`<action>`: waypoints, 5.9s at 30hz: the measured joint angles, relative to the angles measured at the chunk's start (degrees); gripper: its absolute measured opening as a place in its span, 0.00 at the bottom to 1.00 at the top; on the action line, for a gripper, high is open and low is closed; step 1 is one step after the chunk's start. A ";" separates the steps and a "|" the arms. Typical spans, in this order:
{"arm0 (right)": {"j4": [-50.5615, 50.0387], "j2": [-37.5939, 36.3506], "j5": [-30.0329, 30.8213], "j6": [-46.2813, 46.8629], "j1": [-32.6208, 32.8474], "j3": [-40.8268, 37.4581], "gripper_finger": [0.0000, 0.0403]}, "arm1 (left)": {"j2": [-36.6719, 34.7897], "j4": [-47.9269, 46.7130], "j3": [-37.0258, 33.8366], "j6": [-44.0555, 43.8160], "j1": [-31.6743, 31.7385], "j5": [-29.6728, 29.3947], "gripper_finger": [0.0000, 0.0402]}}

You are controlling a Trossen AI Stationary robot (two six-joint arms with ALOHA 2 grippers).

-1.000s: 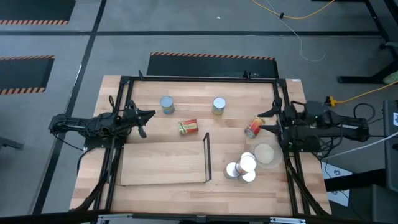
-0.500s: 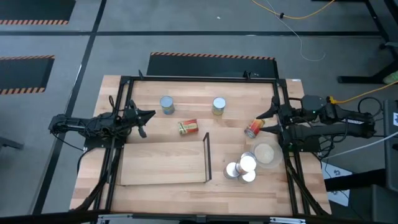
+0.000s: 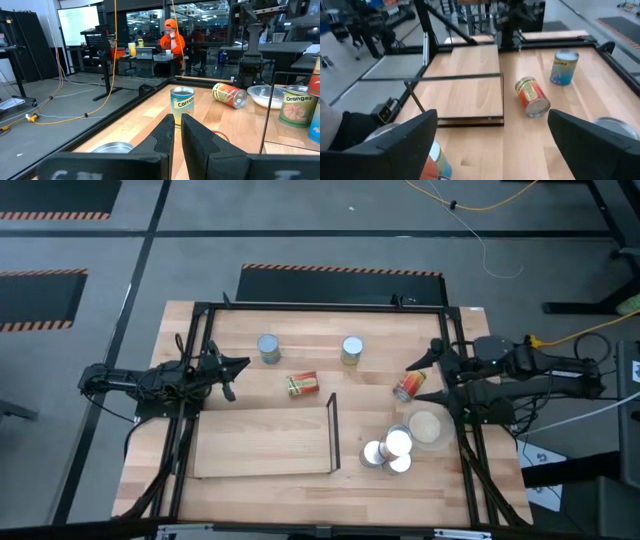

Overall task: Pick and place cans onto a shelf
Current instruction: Put the corn can on the shelf

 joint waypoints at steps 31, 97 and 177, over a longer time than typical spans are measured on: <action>5.60 9.77 -1.32 2.08 19.14 -0.04 0.99 | 0.00 0.00 0.00 0.01 0.02 0.00 0.07; 8.17 20.39 11.00 9.21 31.57 -0.07 0.99 | -0.01 -0.01 0.00 0.01 0.01 0.00 0.07; 12.59 23.43 19.27 9.03 34.37 -0.02 0.85 | 0.00 -0.01 0.00 0.02 0.00 0.00 0.07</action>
